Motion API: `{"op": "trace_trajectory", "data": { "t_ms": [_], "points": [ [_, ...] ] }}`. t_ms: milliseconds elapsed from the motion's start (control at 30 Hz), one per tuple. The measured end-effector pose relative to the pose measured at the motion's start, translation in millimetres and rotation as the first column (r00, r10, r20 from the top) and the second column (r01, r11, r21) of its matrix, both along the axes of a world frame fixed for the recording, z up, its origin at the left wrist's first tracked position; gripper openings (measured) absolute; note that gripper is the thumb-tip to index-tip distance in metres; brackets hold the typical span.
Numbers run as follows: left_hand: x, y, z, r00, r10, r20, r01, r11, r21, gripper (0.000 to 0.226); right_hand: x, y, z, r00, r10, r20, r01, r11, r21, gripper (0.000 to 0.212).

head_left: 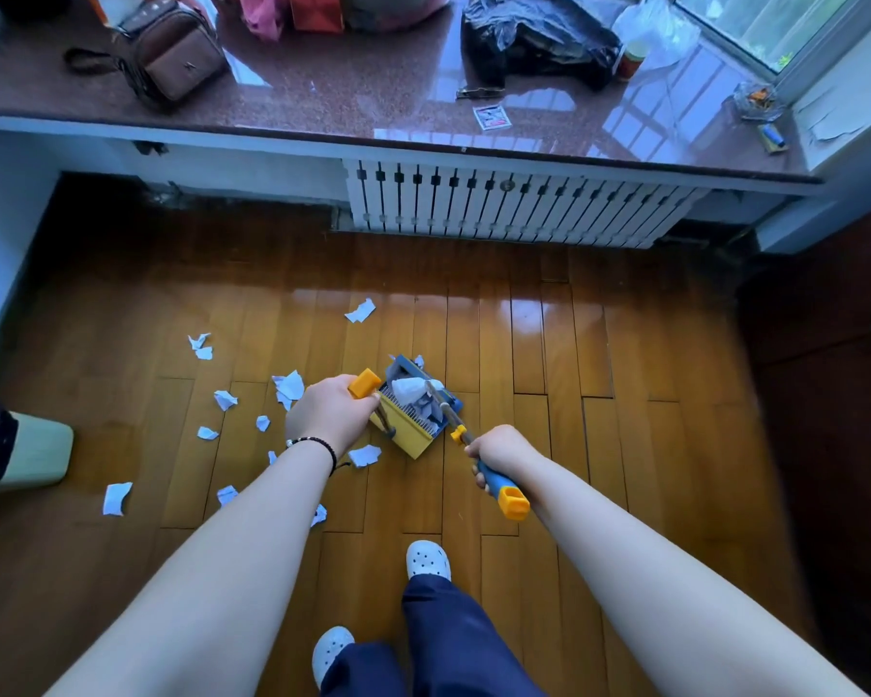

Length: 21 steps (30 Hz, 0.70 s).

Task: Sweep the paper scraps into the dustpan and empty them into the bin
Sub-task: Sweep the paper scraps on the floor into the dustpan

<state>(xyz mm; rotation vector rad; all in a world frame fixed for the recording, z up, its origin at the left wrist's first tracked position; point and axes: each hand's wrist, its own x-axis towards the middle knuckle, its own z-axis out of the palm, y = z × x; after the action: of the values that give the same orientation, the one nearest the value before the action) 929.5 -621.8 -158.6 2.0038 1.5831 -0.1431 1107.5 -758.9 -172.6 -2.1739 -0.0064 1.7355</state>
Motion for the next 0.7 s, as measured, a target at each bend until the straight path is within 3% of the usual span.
{"op": "trace_trajectory", "data": {
  "t_ms": [700],
  "points": [
    [-188.4,-69.7,28.5,0.981,0.059,0.184,-0.069,0.996,0.050,0.022,-181.7,-88.4,73.7,0.979,-0.202,0.040,0.194,0.969,0.153,0.012]
  ]
}}
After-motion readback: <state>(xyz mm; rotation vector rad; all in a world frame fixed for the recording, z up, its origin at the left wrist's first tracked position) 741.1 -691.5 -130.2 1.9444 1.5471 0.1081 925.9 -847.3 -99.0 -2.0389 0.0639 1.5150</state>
